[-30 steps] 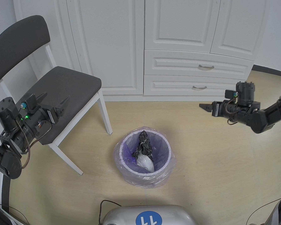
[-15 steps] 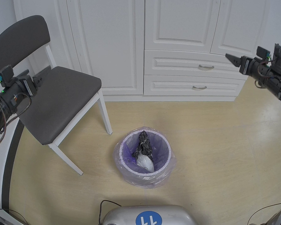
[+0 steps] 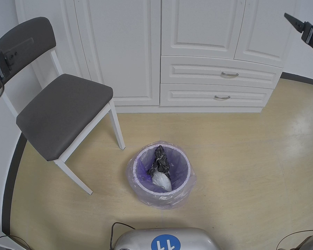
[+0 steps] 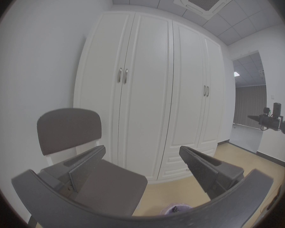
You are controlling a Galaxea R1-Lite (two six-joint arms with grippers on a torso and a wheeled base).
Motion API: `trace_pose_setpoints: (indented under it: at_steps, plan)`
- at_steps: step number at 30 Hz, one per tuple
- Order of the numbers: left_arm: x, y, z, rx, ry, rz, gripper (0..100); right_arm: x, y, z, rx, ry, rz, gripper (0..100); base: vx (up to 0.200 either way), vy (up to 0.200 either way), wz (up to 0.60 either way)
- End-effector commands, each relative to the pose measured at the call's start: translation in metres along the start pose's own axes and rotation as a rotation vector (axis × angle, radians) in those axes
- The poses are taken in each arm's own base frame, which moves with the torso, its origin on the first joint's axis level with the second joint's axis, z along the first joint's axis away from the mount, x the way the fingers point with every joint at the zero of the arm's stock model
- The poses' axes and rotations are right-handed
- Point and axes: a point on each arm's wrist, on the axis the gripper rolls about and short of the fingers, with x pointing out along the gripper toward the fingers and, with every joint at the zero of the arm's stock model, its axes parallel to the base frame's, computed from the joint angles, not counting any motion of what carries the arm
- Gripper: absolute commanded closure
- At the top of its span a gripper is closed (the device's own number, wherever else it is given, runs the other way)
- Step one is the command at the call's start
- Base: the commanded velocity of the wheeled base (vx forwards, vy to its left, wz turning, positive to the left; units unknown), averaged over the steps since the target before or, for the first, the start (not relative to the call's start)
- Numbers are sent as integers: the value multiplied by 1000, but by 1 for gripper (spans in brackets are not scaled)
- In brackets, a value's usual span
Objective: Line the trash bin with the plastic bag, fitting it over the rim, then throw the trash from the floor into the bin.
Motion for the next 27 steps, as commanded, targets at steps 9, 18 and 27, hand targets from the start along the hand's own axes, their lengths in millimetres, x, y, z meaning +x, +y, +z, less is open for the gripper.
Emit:
trace_pose_setpoints:
  at_steps: [9,18,27]
  plan:
    - [-75,-9,82,48,-136,96,0,-80,-14,86,-43,-89,-81,0,0,0,0]
    - [-127,-23,99,56,-106,140,0,-131,-13,120,-37,-188,-117,0,0,0,0]
    - [-177,-37,98,40,-84,109,0,-219,-12,139,-35,-202,-117,0,0,0,0]
